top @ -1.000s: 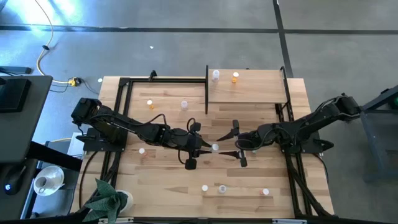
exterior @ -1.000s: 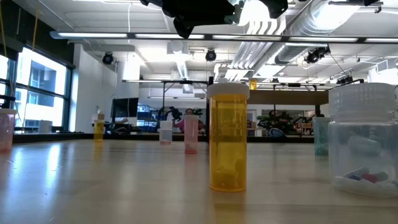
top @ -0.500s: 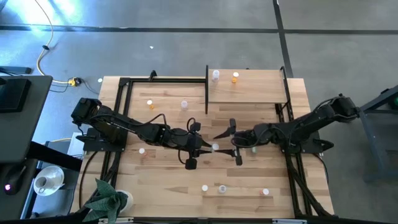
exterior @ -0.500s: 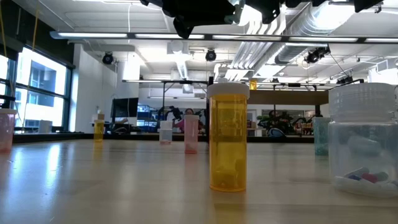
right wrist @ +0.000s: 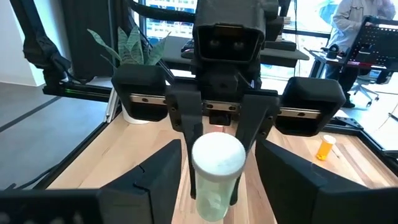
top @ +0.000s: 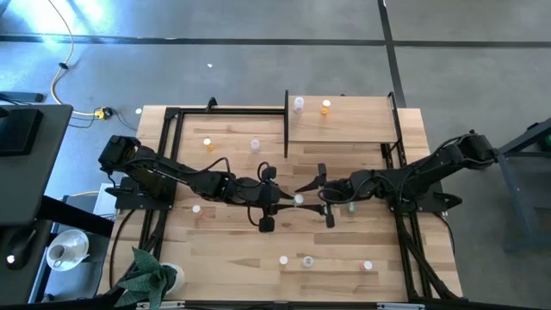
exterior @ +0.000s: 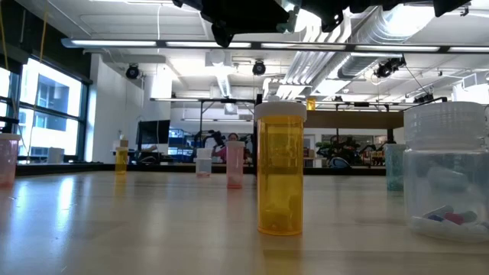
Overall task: Pick and place medicine bottles onto shelf by color
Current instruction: Put the bottom left blue pill bottle on the shelf
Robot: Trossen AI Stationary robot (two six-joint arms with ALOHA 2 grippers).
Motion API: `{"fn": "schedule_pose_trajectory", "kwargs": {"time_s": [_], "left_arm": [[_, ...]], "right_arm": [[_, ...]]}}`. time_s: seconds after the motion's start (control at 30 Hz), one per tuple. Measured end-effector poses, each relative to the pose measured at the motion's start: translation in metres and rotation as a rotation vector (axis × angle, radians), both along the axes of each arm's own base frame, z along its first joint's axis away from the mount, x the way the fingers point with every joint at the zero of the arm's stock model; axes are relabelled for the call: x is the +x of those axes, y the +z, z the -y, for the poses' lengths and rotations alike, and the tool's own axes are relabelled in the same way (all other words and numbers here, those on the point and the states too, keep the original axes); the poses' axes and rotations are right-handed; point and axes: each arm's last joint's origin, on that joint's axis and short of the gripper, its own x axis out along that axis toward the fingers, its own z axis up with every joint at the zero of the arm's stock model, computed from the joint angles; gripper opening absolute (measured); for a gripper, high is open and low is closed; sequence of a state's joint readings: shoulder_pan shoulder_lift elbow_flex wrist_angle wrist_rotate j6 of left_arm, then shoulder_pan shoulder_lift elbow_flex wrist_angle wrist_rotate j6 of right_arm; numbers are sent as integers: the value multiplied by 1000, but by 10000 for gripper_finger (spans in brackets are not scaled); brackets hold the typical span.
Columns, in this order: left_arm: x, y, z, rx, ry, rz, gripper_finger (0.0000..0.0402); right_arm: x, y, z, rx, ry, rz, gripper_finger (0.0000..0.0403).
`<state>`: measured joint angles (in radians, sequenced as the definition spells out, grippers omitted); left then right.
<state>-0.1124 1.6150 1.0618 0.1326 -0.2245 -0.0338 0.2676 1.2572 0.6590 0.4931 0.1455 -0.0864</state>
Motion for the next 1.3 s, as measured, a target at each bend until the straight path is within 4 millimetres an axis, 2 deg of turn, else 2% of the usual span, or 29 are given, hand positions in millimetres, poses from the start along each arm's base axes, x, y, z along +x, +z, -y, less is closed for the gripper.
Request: {"fn": "schedule_pose_trajectory", "kwargs": {"time_s": [0.57, 1.0, 1.13, 1.3], "left_arm": [[0, 0, -2, 4, 31, 2, 83], [0, 0, -2, -54, 84, 14, 85], [-1, -1, -2, -47, 101, 7, 104], [1, -5, -3, -16, 96, -17, 147]], "right_arm": [[2, -1, 8, 32, -27, -15, 131], [2, -2, 8, 33, -26, -22, 124], [2, -2, 8, 28, -30, -28, 124], [2, -4, 8, 17, -27, -43, 123]]}}
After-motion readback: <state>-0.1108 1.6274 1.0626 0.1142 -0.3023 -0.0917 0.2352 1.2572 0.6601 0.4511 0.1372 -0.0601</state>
